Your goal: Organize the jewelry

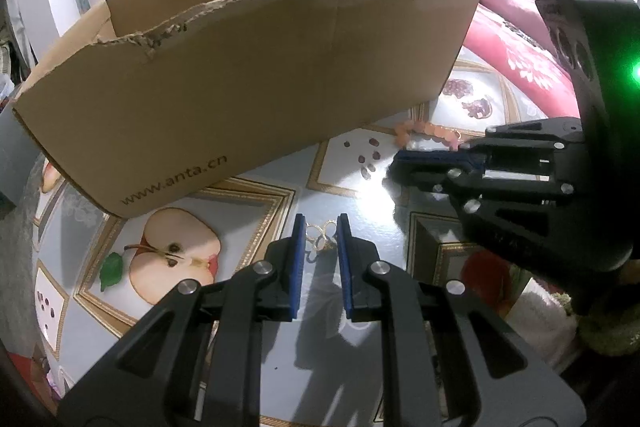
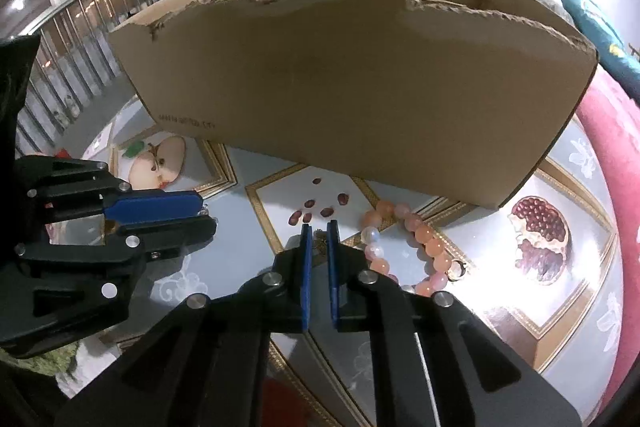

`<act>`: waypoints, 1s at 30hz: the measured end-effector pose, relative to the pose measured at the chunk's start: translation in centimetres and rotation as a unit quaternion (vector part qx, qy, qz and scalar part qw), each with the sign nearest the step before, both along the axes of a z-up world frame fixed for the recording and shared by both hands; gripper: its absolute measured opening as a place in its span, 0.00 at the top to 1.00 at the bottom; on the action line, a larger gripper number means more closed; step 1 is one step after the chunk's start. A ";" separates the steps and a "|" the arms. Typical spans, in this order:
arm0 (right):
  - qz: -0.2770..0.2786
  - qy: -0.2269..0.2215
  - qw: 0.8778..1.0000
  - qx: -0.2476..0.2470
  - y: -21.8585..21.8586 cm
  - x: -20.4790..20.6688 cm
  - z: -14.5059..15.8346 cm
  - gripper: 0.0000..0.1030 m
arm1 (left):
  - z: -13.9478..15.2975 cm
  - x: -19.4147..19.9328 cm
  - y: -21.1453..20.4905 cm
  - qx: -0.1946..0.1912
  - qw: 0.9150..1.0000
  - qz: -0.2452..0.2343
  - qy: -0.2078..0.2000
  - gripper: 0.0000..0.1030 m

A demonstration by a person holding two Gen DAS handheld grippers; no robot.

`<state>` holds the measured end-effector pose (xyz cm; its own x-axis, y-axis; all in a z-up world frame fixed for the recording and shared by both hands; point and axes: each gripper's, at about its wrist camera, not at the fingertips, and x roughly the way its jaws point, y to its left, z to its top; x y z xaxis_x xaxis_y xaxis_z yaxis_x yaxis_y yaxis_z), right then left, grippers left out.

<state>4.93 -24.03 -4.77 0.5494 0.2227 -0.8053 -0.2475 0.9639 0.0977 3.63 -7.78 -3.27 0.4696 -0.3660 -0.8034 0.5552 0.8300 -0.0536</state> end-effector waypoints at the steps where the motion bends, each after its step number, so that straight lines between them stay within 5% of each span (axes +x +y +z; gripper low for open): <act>1: -0.001 0.000 1.000 0.001 0.0 0.0 -0.1 0.99 | 0.0 0.0 0.0 0.000 1.000 0.000 0.000 0.86; 15: -0.003 -0.010 1.000 0.006 -0.4 -1.8 1.1 0.99 | 0.6 -0.6 0.0 -0.002 1.000 0.003 -0.010 0.86; 30: -0.013 -0.007 1.000 -0.022 0.8 0.2 -0.3 0.84 | 0.5 -0.4 0.2 -0.006 1.000 0.007 -0.004 0.86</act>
